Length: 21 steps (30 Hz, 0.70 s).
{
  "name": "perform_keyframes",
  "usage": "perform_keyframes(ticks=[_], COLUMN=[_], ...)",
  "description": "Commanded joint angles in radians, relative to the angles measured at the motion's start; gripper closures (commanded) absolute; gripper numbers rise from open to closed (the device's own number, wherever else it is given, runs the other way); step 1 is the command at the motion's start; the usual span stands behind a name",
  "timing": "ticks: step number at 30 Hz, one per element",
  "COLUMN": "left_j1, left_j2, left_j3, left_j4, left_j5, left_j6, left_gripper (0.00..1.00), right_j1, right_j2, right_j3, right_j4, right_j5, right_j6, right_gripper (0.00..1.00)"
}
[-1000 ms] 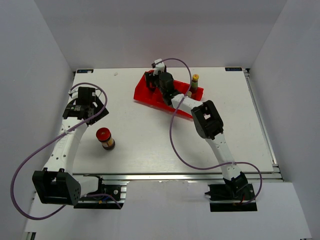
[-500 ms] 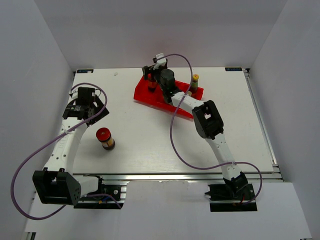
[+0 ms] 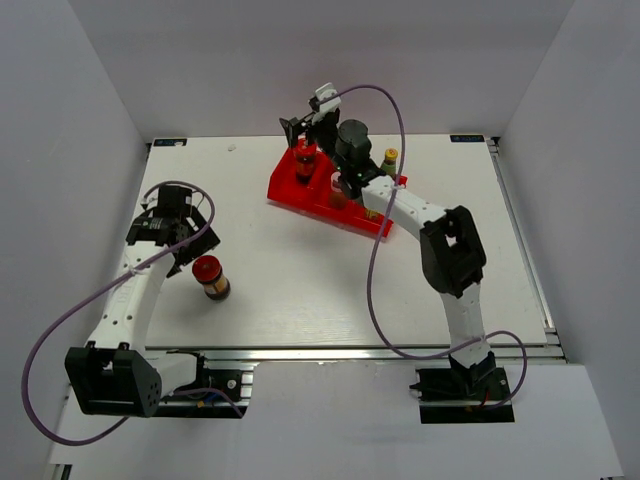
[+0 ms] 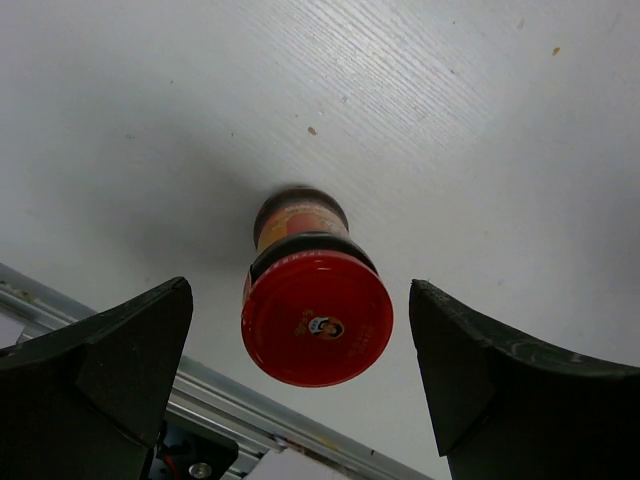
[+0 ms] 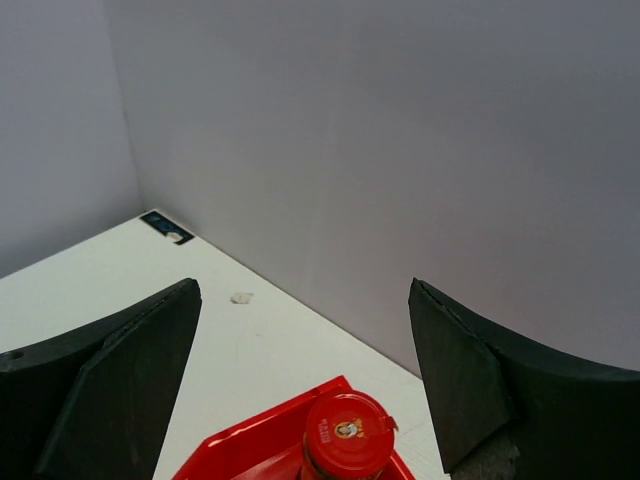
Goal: Organize the condiment bottles
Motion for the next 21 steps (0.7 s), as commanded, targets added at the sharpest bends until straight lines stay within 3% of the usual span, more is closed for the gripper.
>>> perform_keyframes(ticks=[1, 11, 21], left_j1=[0.005, 0.005, 0.005], left_j2=[-0.052, -0.028, 0.012], left_j3=[-0.023, -0.097, -0.106], left_j4=[-0.034, -0.002, 0.039], left_j5=[0.034, 0.118, 0.153], left_j6=[-0.007, 0.036, 0.054], left_gripper=[0.02, 0.02, 0.02], right_j1=[0.030, 0.055, 0.061], right_j2=[-0.112, -0.372, -0.505], right_j3=[-0.099, -0.494, -0.673], right_j4=[0.048, 0.097, 0.135], right_j5=[-0.066, -0.116, -0.104], right_j6=[-0.026, 0.025, 0.038], right_gripper=[0.11, 0.11, 0.11])
